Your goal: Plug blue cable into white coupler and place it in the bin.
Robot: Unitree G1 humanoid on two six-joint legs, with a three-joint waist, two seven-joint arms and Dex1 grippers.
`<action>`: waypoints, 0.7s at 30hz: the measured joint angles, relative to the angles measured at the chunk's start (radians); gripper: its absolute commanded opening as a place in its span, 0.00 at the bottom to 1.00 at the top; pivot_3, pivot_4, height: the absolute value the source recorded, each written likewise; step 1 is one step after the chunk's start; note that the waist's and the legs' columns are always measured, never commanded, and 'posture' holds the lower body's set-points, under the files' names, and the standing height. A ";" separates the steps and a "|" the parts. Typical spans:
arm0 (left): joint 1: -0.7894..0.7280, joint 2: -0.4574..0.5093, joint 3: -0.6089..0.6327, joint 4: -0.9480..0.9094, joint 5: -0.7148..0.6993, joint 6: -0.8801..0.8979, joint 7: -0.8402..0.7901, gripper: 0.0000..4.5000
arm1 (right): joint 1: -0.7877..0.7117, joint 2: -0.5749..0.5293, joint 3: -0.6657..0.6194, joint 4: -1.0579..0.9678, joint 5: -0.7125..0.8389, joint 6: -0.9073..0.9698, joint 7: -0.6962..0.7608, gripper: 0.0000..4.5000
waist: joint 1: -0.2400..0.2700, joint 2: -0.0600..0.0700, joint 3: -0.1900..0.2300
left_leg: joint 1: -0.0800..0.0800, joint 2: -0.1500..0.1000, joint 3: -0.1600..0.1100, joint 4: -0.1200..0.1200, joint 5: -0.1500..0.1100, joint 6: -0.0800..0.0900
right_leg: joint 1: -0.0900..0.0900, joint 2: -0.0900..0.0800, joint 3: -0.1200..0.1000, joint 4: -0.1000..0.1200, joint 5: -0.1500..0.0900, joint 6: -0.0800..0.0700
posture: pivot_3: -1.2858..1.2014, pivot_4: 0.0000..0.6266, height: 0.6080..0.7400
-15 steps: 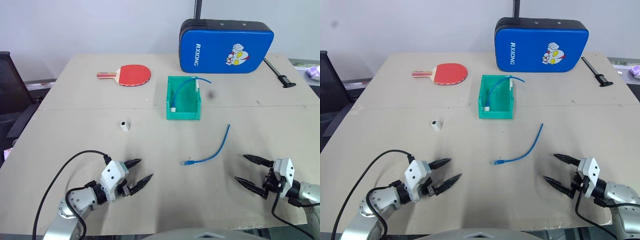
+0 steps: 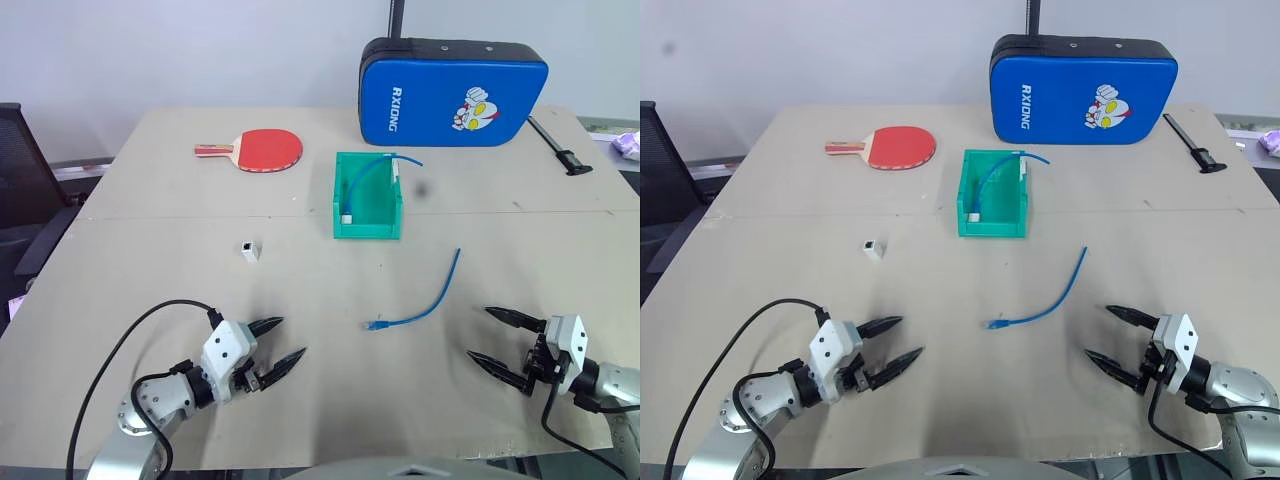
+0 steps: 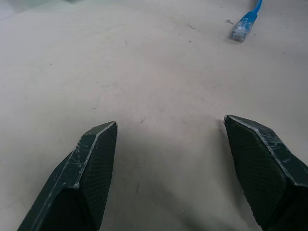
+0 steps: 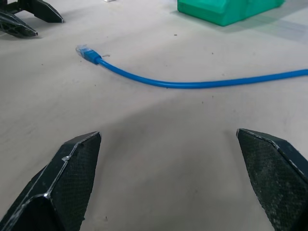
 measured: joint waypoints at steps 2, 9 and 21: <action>-0.007 0.000 0.000 0.007 0.001 -0.002 -0.005 0.81 | 0.004 0.000 0.000 0.000 0.000 0.000 -0.003 0.99 | 0.000 0.000 0.000 | 0.000 0.000 0.000 0.000 0.000 0.000 | 0.000 0.000 0.000 0.000 0.000 0.000 | 0.52 0.24 0.56; -0.013 0.000 0.000 0.019 0.002 -0.015 -0.016 0.81 | 0.031 0.004 0.000 -0.020 0.001 0.007 -0.011 0.99 | 0.000 0.000 0.000 | 0.000 0.000 0.000 0.000 0.000 0.000 | 0.000 0.000 0.000 0.000 0.000 0.000 | 0.52 0.24 0.56; -0.398 0.084 -0.175 0.077 0.122 0.031 -0.157 0.81 | 0.027 -0.048 0.001 -0.239 0.069 0.157 -0.001 0.99 | 0.011 -0.002 0.003 | -0.002 -0.002 0.000 0.001 0.000 0.000 | 0.000 0.003 0.000 0.000 0.001 0.000 | 0.52 0.24 0.56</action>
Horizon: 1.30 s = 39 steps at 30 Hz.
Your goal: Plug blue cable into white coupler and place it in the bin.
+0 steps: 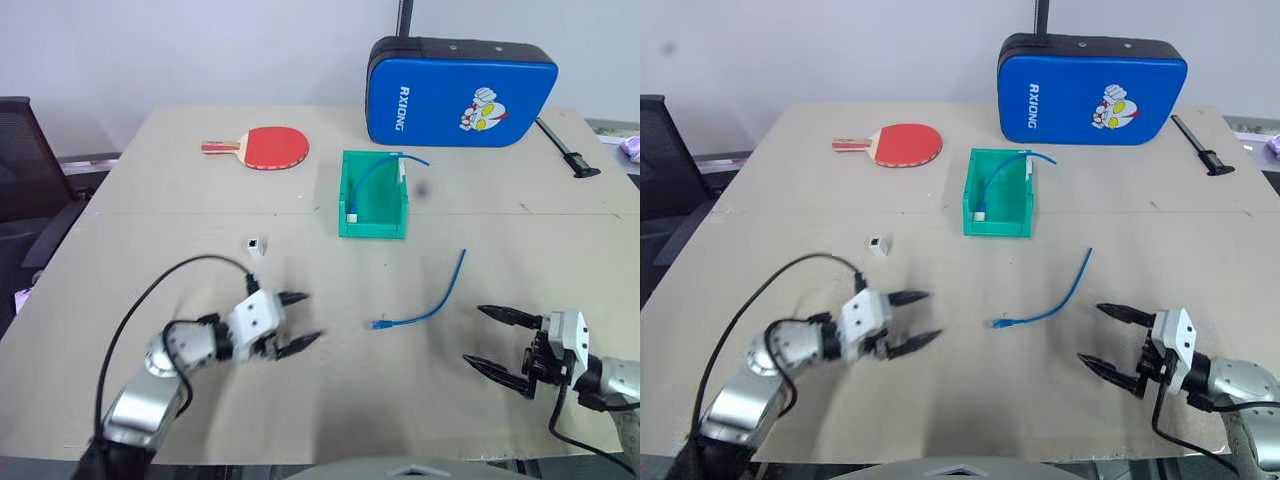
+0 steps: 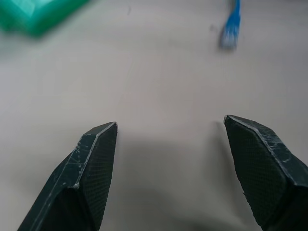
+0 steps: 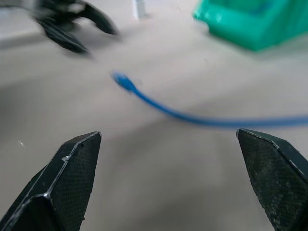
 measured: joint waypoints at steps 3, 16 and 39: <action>-0.129 -0.027 -0.074 0.059 0.037 0.037 -0.028 0.81 | -0.017 -0.002 -0.003 -0.019 0.002 0.033 -0.026 0.99 | -0.005 -0.001 0.001 | -0.002 -0.001 -0.001 0.000 0.000 0.000 | -0.001 0.000 -0.001 -0.001 0.000 0.001 | 0.52 0.24 0.56; -0.314 -0.085 -0.271 0.137 0.061 0.101 -0.210 0.81 | 0.051 0.015 -0.047 -0.045 -0.014 0.028 -0.083 0.99 | -0.011 -0.001 0.001 | -0.009 -0.003 -0.005 0.002 0.000 0.000 | -0.005 0.001 -0.002 0.000 0.001 0.005 | 0.52 0.24 0.56; -0.206 -0.200 -0.179 -0.025 -0.066 0.435 -0.053 0.01 | 0.104 0.066 -0.037 -0.168 0.099 0.173 -0.175 1.00 | -0.009 0.000 0.000 | -0.012 -0.003 -0.014 0.004 0.001 0.000 | -0.004 0.000 -0.005 0.001 0.002 0.005 | 0.52 0.24 0.56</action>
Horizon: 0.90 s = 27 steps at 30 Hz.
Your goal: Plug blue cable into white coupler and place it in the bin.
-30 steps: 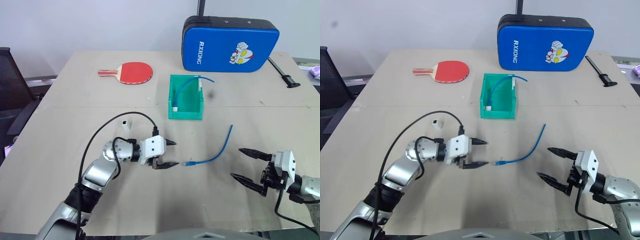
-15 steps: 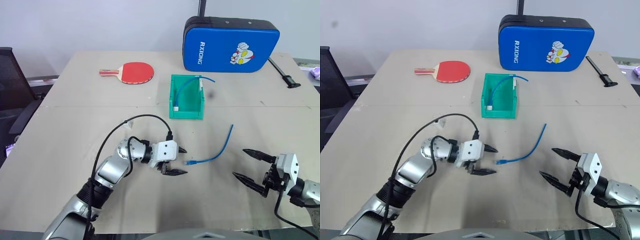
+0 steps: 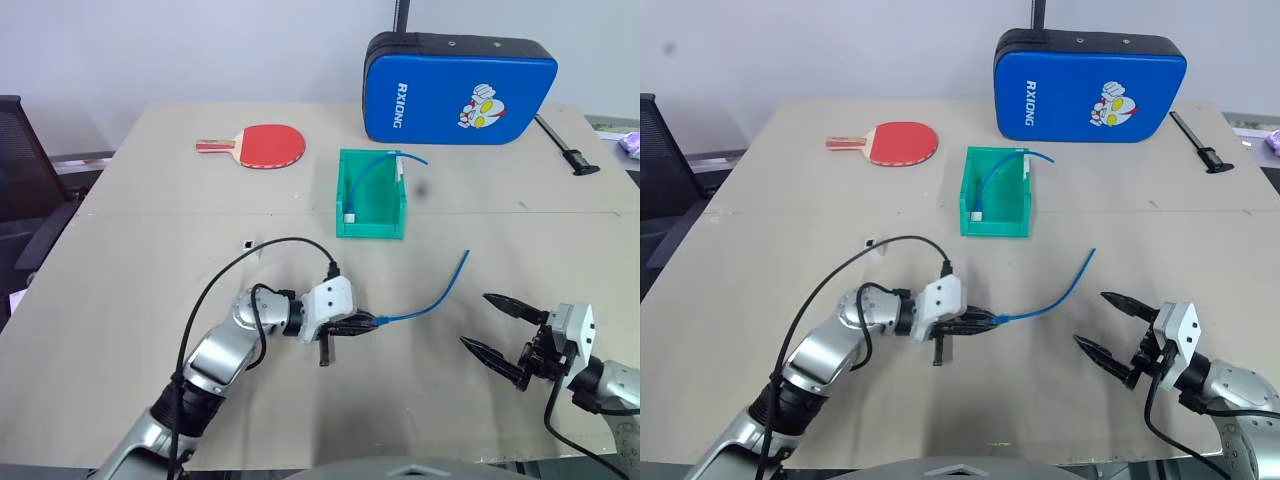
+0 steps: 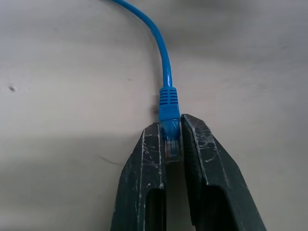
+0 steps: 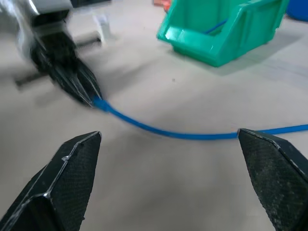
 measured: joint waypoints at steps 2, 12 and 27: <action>0.002 -0.050 0.082 -0.022 -0.126 0.118 0.035 0.01 | 0.022 -0.018 0.022 -0.074 0.088 0.118 -0.019 1.00 | 0.001 -0.001 0.000 | -0.001 0.000 -0.002 0.001 0.000 0.000 | 0.000 -0.001 -0.001 0.000 0.000 0.000 | 0.52 0.24 0.56; 0.012 -0.099 0.232 -0.122 -0.547 0.473 0.091 0.01 | -0.204 0.117 0.167 -0.144 0.267 0.396 -0.210 1.00 | -0.005 -0.001 0.001 | 0.002 -0.002 -0.003 0.002 0.001 -0.002 | 0.003 0.001 0.000 0.001 0.000 0.000 | 0.52 0.24 0.56; -0.021 -0.170 0.253 -0.117 -0.666 0.502 0.144 0.00 | -0.346 0.175 0.155 -0.128 0.584 0.606 -0.344 0.29 | -0.003 -0.001 0.001 | 0.000 -0.005 -0.010 0.001 0.002 -0.002 | 0.004 0.002 0.002 0.001 0.000 0.000 | 0.52 0.24 0.56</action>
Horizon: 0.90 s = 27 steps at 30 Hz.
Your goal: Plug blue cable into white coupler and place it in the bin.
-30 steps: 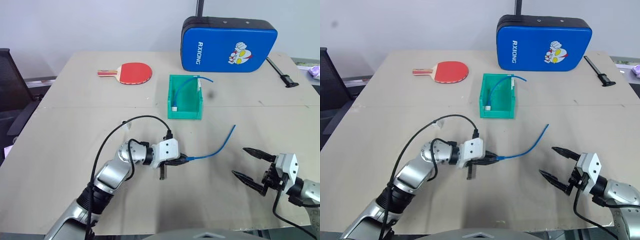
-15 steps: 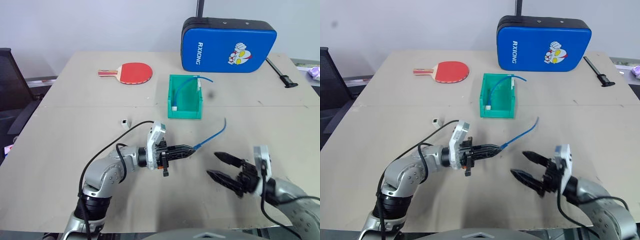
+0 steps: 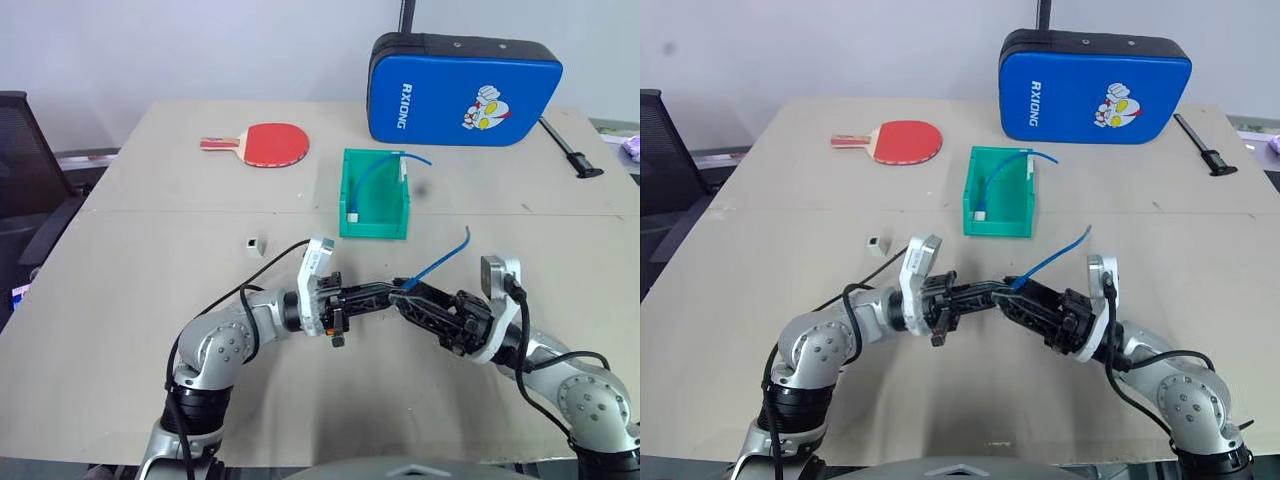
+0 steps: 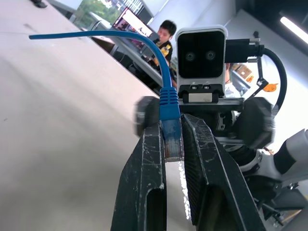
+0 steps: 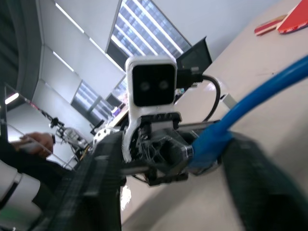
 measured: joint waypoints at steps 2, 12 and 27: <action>0.003 0.005 0.001 0.001 -0.008 -0.001 -0.004 0.00 | -0.010 0.000 -0.020 0.012 0.019 0.000 -0.009 0.08 | 0.000 0.000 0.000 | 0.000 0.000 0.000 0.000 0.000 0.000 | 0.000 0.001 0.000 0.000 0.000 0.000 | 0.52 0.24 0.56; 0.005 0.001 0.000 0.000 -0.034 -0.027 -0.013 0.00 | -0.038 -0.011 -0.038 0.028 0.095 0.032 -0.017 0.04 | 0.000 0.000 0.000 | 0.000 0.000 0.000 0.000 0.000 0.000 | 0.000 0.001 0.000 -0.001 0.000 0.000 | 0.52 0.24 0.56; 0.265 0.154 0.031 -0.136 0.167 -0.248 0.052 0.91 | -0.127 0.015 -0.053 0.101 -0.007 -0.036 0.010 0.00 | -0.002 0.001 0.000 | 0.000 0.001 -0.001 -0.002 0.000 0.000 | 0.000 0.000 0.001 -0.001 0.000 0.000 | 0.52 0.24 0.56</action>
